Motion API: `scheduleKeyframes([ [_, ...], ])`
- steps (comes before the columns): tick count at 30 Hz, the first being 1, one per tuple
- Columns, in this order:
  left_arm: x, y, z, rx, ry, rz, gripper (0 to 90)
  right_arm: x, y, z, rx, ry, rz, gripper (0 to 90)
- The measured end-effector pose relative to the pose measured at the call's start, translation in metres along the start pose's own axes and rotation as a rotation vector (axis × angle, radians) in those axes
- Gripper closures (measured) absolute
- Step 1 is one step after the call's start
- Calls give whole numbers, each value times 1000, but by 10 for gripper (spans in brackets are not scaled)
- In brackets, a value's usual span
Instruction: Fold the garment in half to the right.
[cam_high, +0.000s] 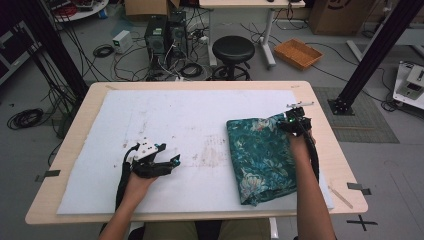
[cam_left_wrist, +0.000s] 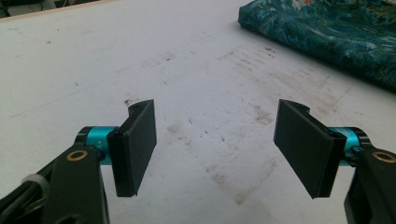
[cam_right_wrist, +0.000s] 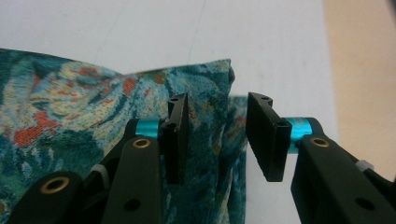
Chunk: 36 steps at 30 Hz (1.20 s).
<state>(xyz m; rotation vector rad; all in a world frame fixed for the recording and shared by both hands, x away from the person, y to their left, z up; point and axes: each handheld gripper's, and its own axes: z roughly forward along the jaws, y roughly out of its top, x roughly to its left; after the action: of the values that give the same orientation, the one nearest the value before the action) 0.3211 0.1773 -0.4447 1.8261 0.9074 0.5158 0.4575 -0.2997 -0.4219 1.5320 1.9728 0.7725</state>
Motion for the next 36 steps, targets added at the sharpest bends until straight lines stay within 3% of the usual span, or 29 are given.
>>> scheduleKeyframes([
  [1,0,0,0,0,0,0,300,-1,-1,3,16,21,10,658],
  [3,1,0,0,-1,1,-4,300,2,-2,8,46,26,-27,793],
  [5,2,0,-1,-2,4,-7,300,6,-3,10,58,-15,-76,874],
  [6,3,-1,-2,-2,6,-6,300,7,-2,9,56,-37,-77,876],
  [8,3,-1,-3,-3,11,-3,300,3,-3,7,33,-79,-24,875],
  [11,4,0,-4,-10,16,-6,300,-3,-7,7,50,-93,31,685],
  [12,4,0,-5,-11,18,-4,300,-5,-8,5,36,-97,43,670],
  [14,5,-1,-5,-11,19,-9,300,-9,-10,-3,6,-84,59,651],
  [17,5,0,-6,-13,24,-12,300,-13,-15,-21,-44,-43,37,636],
  [22,3,1,-6,-16,23,0,300,-15,-31,-45,-71,7,-40,622],
  [23,3,1,-6,-15,21,0,300,-15,-36,-52,-83,41,-49,623],
  [25,2,1,-5,-16,22,0,300,-12,-45,-61,-73,132,-76,614],
  [28,1,2,-5,-13,18,4,300,-4,-60,-67,-14,137,-121,600],
  [29,0,2,-5,-14,20,6,299,-3,-65,-68,-2,107,-136,661],
  [32,-1,2,-4,-16,17,6,300,-5,-76,-65,43,75,-150,872],
  [36,0,2,-4,-15,15,9,300,-15,-85,-66,46,37,-111,883],
])
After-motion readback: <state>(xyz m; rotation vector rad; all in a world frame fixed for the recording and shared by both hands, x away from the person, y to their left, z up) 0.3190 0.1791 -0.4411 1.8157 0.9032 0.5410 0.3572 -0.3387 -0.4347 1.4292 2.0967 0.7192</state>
